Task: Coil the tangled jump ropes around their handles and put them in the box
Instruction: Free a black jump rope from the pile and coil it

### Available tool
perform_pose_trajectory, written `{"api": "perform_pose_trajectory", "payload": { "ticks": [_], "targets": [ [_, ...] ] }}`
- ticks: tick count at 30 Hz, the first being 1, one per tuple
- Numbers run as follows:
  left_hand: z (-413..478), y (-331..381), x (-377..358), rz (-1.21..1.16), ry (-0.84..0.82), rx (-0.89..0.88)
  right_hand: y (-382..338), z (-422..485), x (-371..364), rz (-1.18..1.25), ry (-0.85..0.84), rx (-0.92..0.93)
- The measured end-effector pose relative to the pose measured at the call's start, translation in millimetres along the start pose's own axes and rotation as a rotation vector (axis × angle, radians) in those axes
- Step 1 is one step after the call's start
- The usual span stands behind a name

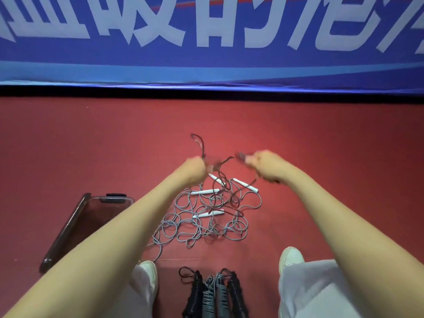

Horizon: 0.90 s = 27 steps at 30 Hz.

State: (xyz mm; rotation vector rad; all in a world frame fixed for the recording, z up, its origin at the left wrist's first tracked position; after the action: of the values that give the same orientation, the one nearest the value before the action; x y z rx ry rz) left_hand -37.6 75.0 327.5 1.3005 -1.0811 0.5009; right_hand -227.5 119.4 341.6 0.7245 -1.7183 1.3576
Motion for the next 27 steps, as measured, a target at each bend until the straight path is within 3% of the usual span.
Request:
{"api": "perform_pose_trajectory", "payload": {
  "ticks": [1, 2, 3, 5, 6, 7, 9, 11, 12, 13, 15, 16, 17, 19, 21, 23, 27],
  "targets": [
    [-1, -7, -9, 0.204, -0.187, 0.052, 10, 0, -9, -0.223, -0.186, -0.057],
    [0, -9, -10, 0.247, -0.187, 0.041, 14, 0, -13, -0.304, -0.234, -0.078],
    [5, -9, -7, 0.102, -0.042, 0.047, 14, 3, -14, -0.262, -0.146, -0.067],
    [15, -7, 12, -0.399, 0.424, 0.102, 6, 9, -3, 0.044, 0.232, -0.006],
    [17, -3, 19, -0.54, 0.559, 0.071, 0, 9, 3, 0.223, 0.397, 0.02],
    [17, 2, 25, -0.566, 0.572, 0.048, -5, 9, 6, 0.32, 0.473, 0.043],
    [18, 1, 17, -0.593, 0.357, 0.093, -3, 12, 1, 0.192, 0.373, 0.033],
    [13, -1, 1, -0.642, 0.066, 0.207, 3, 8, -12, -0.15, 0.032, -0.023],
    [13, -3, -1, -0.666, 0.01, 0.24, 5, 8, -12, -0.225, -0.042, -0.033],
    [14, -3, -1, -0.688, 0.017, 0.265, 4, 9, -7, -0.171, 0.006, -0.041],
    [16, 0, 3, -0.831, 0.073, 0.299, -2, 9, 7, 0.118, 0.327, -0.027],
    [15, 3, 4, -0.939, 0.075, 0.317, -5, 8, 10, 0.312, 0.409, -0.044],
    [12, 7, 4, -1.023, 0.061, 0.309, -8, 7, 7, 0.526, 0.375, -0.085],
    [2, 21, 1, -1.127, 0.011, 0.252, -16, 0, -9, 0.861, 0.148, -0.205],
    [-5, 33, -7, -1.215, 0.016, 0.221, -23, -6, -18, 0.968, 0.037, -0.225],
    [-8, 39, -12, -1.279, 0.057, 0.215, -28, -7, -19, 1.065, 0.035, -0.184],
    [-5, 33, -13, -1.075, 0.125, 0.116, -28, -9, -17, 1.168, 0.033, -0.226]
  ]
}}
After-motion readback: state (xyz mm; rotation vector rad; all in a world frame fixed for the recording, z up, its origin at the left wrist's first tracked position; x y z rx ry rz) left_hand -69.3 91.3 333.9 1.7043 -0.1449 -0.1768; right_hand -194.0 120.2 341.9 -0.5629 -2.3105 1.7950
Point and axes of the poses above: each hand's wrist, its own z-axis towards the middle knuckle, its own x-axis out of the back of the hand, y = z × x, the point moved 2 cm from there along z, towards the middle knuckle, and after that the axes turned 9 degrees about y, right-handed, at the moved point
